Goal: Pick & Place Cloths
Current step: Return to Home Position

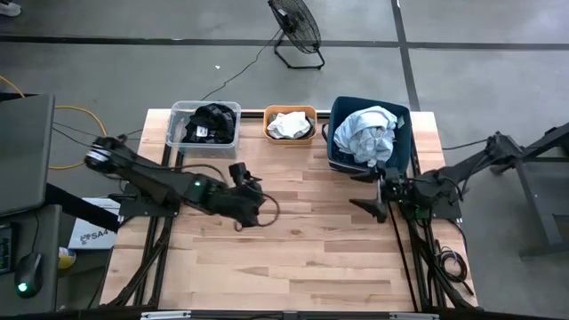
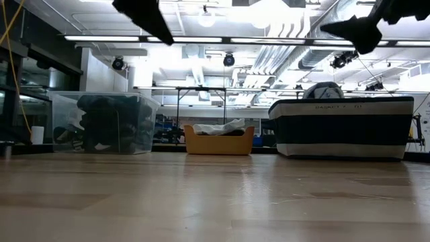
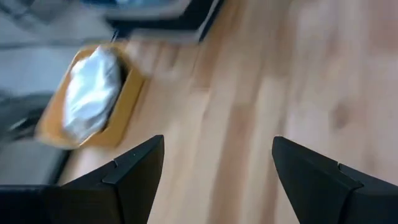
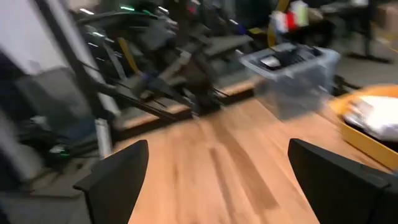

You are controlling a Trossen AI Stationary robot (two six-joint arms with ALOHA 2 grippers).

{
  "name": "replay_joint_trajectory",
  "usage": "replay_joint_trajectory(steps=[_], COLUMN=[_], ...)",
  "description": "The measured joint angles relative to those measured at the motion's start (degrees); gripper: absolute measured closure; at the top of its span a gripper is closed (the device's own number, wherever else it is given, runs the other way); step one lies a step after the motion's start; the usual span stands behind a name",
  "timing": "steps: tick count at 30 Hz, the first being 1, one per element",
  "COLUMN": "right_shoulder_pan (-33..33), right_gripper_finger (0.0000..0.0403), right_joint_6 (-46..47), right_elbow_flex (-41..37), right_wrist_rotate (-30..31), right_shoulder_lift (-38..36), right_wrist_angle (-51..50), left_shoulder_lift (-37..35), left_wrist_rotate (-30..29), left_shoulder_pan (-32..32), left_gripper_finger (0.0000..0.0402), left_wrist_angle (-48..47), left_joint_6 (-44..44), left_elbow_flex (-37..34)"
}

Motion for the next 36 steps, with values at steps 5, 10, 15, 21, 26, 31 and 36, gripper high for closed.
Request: replay_joint_trajectory(steps=[5,10,15,21,26,31,36], right_shoulder_pan=[1.53,0.85,-0.62,-1.91,-1.92,-1.92,-2.38], right_gripper_finger=[0.0025,0.0024,0.0026,0.0027,0.0027,0.0027,0.0027], right_joint_6=[-5.31,-9.47,-12.49,-13.20,-13.33,-13.01,-11.77], right_elbow_flex=[-4.50,-8.04,-8.58,-8.68,-9.85,-16.81,-20.35], right_wrist_rotate=[-6.45,-12.72,-15.83,-15.84,-19.52,-21.38,-18.81], right_shoulder_lift=[-4.12,-11.71,-19.69,-29.14,-32.62,-31.60,-31.60], right_wrist_angle=[10.04,11.96,8.28,-0.39,1.04,10.48,14.05], left_shoulder_lift=[-12.30,-25.39,-37.31,-48.50,-55.64,-61.13,-65.23], left_wrist_rotate=[4.99,8.76,8.68,10.75,10.70,10.61,9.78], left_shoulder_pan=[0.04,0.04,0.04,0.02,0.04,0.04,0.04], left_gripper_finger=[0.0110,0.0110,0.0110,0.0110,0.0110,0.0110,0.0110], left_wrist_angle=[19.97,30.22,33.52,40.52,45.13,48.07,47.82], left_joint_6=[3.60,5.02,5.55,7.63,7.94,7.74,6.58], left_elbow_flex=[-15.14,-26.48,-34.43,-42.71,-49.79,-55.40,-58.59])
